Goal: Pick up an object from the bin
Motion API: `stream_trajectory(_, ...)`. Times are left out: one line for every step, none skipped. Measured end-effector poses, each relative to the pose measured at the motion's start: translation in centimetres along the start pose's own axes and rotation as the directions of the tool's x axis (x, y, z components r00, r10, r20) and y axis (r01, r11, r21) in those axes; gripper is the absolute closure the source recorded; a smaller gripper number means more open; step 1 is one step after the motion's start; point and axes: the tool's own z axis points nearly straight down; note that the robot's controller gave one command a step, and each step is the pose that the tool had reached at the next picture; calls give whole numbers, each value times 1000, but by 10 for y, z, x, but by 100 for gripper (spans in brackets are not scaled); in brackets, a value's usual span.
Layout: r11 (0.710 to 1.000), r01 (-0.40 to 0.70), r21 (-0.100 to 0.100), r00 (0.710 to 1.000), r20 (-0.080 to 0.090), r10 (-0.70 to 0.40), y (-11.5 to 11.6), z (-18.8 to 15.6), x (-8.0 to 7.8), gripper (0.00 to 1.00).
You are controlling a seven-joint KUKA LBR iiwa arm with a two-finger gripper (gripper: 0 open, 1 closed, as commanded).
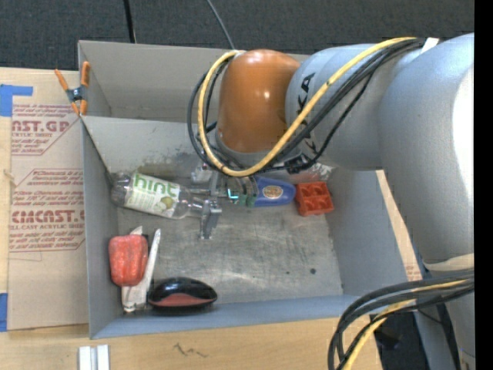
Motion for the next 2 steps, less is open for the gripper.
stream_trajectory(1000, -1, -1, 1000, 7, 1, -1, -5, -2, 0)
stream_trajectory(984, -179, -1, 984, 14, 179, -4, 77, -2, 100)
